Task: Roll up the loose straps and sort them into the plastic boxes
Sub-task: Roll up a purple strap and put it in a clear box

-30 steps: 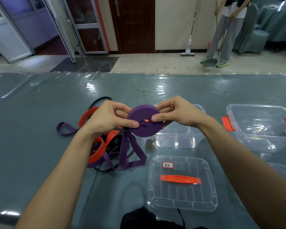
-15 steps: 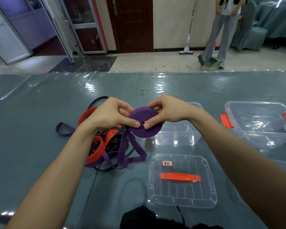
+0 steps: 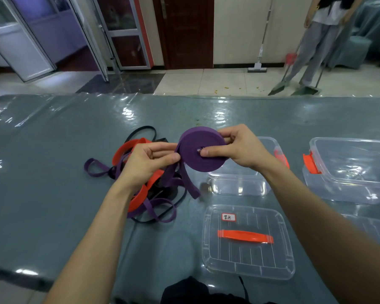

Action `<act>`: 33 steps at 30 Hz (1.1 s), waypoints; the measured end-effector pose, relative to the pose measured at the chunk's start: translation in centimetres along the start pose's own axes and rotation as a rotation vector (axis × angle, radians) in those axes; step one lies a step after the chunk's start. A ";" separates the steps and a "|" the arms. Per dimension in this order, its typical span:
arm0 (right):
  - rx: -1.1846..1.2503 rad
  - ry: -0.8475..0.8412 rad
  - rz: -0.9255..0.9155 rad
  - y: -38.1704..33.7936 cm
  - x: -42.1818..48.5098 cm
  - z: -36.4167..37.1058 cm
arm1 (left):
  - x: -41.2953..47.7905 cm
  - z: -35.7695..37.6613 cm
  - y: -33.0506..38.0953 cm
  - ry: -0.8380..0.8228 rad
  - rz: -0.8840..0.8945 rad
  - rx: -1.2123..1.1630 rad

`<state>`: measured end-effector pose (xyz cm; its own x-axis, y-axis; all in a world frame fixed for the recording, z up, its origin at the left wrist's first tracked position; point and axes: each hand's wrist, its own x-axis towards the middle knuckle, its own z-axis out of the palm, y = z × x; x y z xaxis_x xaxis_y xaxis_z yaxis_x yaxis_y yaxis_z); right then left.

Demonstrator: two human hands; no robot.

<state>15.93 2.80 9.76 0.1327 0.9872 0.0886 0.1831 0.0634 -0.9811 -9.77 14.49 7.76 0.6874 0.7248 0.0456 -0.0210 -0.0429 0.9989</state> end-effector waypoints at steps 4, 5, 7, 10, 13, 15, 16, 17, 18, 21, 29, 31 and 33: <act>0.140 0.070 0.010 1.3 -1.1 1.1 | -0.6 1.6 -1.0 0.085 -0.011 -0.059; 0.159 0.081 0.016 1.5 -1.4 1.2 | -0.6 2.0 -0.9 0.112 -0.014 -0.053; 0.204 0.095 0.025 1.9 -2.1 1.1 | -0.5 2.5 -0.7 0.128 -0.013 -0.022; 0.244 0.088 0.029 2.3 -2.9 0.6 | -0.6 3.2 0.0 0.105 -0.009 0.049; 0.269 0.088 0.031 2.4 -3.3 0.3 | -0.8 4.0 0.4 0.113 -0.011 0.090; 0.303 0.084 0.019 2.2 -3.5 0.2 | -0.9 4.7 0.3 0.127 -0.015 0.039; 0.322 0.081 0.010 2.2 -3.6 0.1 | -0.9 5.2 0.3 0.135 -0.029 0.001; 0.338 0.082 0.006 2.2 -3.7 0.0 | -0.9 5.6 0.3 0.140 -0.049 -0.035; 0.349 0.086 0.009 2.2 -3.8 -0.1 | -0.8 6.0 0.3 0.141 -0.068 -0.062; 0.366 0.114 0.023 2.5 -4.1 -0.9 | -0.5 7.0 0.2 0.142 -0.098 -0.082; 0.452 0.161 0.053 5.4 -6.0 -3.2 | -0.5 11.2 -0.6 0.145 -0.119 0.014; 0.467 0.159 0.049 6.4 -6.8 -3.6 | -0.5 12.4 -0.7 0.142 -0.111 0.030; 0.462 0.143 0.044 7.4 -7.4 -4.1 | -0.5 13.3 -0.9 0.169 -0.116 0.053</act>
<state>20.33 -4.65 2.51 0.2694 0.9623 0.0367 -0.2730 0.1128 -0.9554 -0.39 5.02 6.63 0.5511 0.8320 -0.0631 0.0923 0.0144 0.9956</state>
